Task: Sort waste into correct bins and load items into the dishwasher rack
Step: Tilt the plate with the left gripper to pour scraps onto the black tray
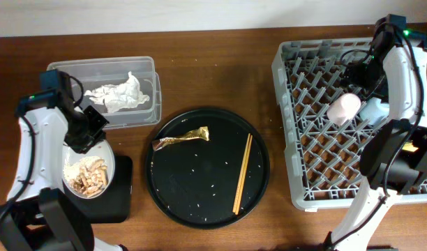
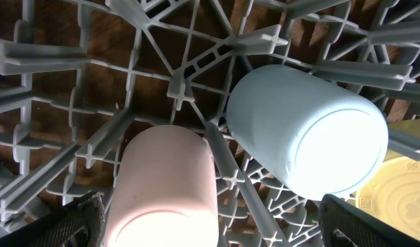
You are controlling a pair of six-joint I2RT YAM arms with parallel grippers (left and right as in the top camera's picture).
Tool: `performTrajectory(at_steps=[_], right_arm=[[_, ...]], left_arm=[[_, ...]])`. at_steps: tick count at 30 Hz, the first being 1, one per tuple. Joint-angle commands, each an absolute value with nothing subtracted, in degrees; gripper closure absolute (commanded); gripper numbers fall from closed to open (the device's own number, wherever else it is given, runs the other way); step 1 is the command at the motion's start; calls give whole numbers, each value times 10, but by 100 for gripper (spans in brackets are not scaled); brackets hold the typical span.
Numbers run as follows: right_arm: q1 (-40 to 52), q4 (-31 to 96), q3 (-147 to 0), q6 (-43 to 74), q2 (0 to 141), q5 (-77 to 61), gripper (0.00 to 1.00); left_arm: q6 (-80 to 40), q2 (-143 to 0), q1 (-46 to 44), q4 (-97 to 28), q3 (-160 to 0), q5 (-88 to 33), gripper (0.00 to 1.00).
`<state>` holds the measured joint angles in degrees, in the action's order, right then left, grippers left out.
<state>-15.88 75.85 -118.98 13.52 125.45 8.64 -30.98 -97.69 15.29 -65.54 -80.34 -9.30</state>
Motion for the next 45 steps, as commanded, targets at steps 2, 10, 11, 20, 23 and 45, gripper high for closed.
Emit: performTrajectory(at_steps=[2,10,11,20,23,45], right_arm=[[-158,758,-1192,139,1257,88,2],[-158,758,-1192,139,1257,88,2],[-158,758,-1192,140,1257,88,2],[-158,758,-1192,140,1257,88,2],[-158,758,-1192,140,1257,88,1],[-158,758,-1192,140,1257,88,2]], left_arm=[[-262,-950,185,-660,-798,-142,99],[-234,-901,227,-676,-798,-187,99],[-234,-896,231,-680,-798,-187,98],[-196,-890,272,-678,-796,-283,99],[-176,-890,290,-681,-796,-319,99],[-76,-890,412,-654,-703,-516,98]])
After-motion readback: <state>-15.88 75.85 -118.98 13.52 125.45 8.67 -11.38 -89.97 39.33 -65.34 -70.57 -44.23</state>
